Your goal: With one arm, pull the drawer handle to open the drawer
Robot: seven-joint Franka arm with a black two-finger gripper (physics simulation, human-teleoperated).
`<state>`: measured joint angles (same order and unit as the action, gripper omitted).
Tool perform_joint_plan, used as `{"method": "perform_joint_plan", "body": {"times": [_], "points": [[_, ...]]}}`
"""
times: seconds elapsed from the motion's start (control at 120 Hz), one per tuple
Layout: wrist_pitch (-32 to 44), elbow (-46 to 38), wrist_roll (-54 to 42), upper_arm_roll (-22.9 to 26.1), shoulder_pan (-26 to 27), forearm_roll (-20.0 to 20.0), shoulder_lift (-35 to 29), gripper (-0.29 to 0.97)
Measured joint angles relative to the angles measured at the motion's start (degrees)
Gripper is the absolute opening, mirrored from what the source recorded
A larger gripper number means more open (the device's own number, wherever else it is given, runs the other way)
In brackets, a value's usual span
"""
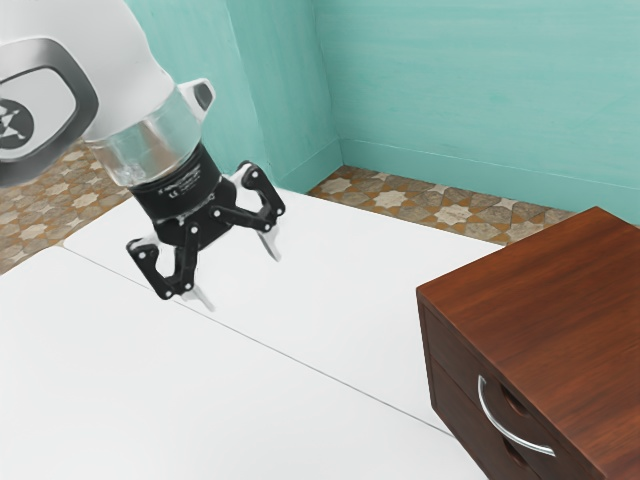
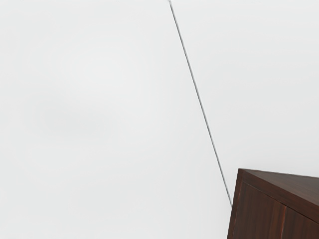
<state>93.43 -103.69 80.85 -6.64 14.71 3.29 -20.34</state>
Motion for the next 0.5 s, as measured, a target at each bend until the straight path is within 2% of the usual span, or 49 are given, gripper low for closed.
{"method": "perform_joint_plan", "body": {"times": [0.15,0.25,0.383,0.5], "points": [[-3.9,-1.2,3.3,-0.2,0.2,0.0,0.0,0.64],[-5.6,0.9,5.2,1.6,2.1,0.3,0.3,0.66],[0.3,-4.0,6.1,2.4,10.9,0.5,2.6,0.67],[6.2,-4.2,6.1,2.5,13.2,1.1,6.6,0.67]]}}
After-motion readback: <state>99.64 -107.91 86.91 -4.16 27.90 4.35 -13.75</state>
